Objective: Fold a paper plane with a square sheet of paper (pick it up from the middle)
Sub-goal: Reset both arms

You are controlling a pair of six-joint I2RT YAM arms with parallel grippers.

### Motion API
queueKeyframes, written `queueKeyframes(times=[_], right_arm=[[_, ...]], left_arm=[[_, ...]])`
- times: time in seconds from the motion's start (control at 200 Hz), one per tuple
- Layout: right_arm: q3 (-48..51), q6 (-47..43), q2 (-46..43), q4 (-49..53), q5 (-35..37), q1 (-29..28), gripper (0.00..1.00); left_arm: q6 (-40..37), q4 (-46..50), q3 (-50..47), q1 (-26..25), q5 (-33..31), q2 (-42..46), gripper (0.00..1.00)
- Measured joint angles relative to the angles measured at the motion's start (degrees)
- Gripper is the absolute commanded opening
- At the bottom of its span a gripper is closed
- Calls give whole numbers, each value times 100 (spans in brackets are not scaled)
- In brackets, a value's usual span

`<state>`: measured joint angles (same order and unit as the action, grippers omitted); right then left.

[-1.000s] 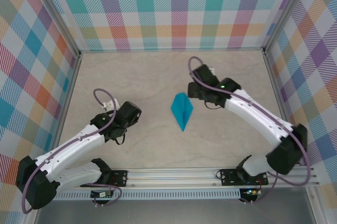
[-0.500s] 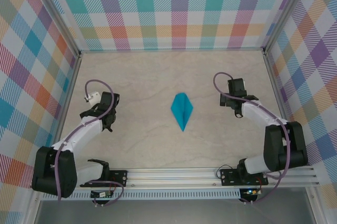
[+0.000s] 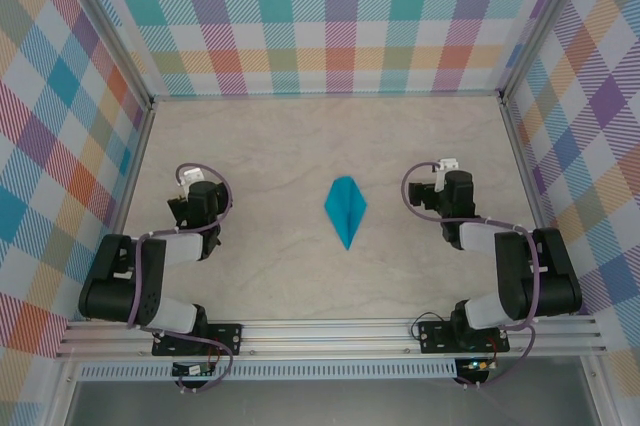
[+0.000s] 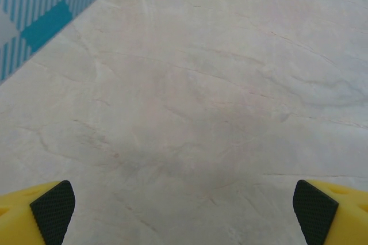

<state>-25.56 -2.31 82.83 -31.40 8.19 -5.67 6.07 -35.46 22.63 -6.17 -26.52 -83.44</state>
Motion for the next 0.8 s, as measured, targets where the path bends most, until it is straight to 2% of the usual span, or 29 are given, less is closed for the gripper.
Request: queueKeyframes(times=[0.145,0.28,0.8], right_arm=[[83,0,48,-605,-470,219,100],[149,59,431,-1038,-669,409,100],[160,205,474,-1237,-673,446,100]], left_arm=[[-275,-981,-166,11,654,-363,100],[-404,-979,-105,28,984,-601,100],[-444,-1043,-68,33,1158,-610,100]])
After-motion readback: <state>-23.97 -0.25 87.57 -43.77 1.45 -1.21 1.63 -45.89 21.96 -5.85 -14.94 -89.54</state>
